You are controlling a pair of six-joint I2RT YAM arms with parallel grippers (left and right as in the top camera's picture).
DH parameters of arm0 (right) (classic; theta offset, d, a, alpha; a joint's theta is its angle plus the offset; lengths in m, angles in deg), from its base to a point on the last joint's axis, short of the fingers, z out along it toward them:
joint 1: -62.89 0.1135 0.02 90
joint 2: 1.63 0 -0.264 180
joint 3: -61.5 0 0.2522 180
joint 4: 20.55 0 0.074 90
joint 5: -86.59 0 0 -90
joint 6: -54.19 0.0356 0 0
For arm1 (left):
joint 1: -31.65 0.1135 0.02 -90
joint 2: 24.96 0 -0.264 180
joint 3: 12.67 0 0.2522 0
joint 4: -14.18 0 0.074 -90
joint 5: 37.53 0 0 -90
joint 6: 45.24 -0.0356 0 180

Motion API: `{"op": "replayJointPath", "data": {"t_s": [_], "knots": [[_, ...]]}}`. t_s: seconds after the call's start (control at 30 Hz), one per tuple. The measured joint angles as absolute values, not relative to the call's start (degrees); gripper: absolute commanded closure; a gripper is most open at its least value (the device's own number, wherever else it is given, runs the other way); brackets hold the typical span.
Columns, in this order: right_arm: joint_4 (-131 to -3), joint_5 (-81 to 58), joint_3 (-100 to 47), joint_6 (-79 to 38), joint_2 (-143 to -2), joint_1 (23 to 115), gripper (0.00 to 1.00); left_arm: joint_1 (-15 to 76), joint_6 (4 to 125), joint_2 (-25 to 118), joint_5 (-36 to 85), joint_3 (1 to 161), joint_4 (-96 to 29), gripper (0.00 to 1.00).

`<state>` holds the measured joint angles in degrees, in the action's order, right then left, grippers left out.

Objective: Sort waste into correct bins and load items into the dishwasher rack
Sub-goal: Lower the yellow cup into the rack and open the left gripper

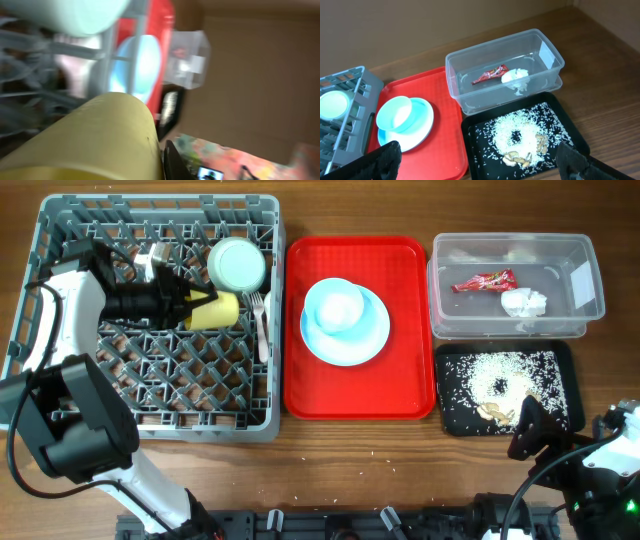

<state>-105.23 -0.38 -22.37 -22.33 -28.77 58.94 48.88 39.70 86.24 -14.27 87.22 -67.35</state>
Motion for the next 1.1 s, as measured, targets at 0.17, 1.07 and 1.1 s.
{"op": "replayJointPath", "data": {"t_s": [0.17,1.07,1.1], "knots": [[-105.23,-0.38,-22.37,-22.33,-28.77,58.94,0.0,48.36,39.7,86.13,-27.6,87.22,-66.84,0.93],[-105.23,-0.38,-22.37,-22.33,-28.77,58.94,0.0,44.58,39.7,89.61,5.77,87.0,-67.52,0.0],[-105.25,-0.38,-22.37,-22.33,-28.77,58.94,0.0,44.88,39.94,89.23,6.43,86.89,-67.78,0.0]]}}
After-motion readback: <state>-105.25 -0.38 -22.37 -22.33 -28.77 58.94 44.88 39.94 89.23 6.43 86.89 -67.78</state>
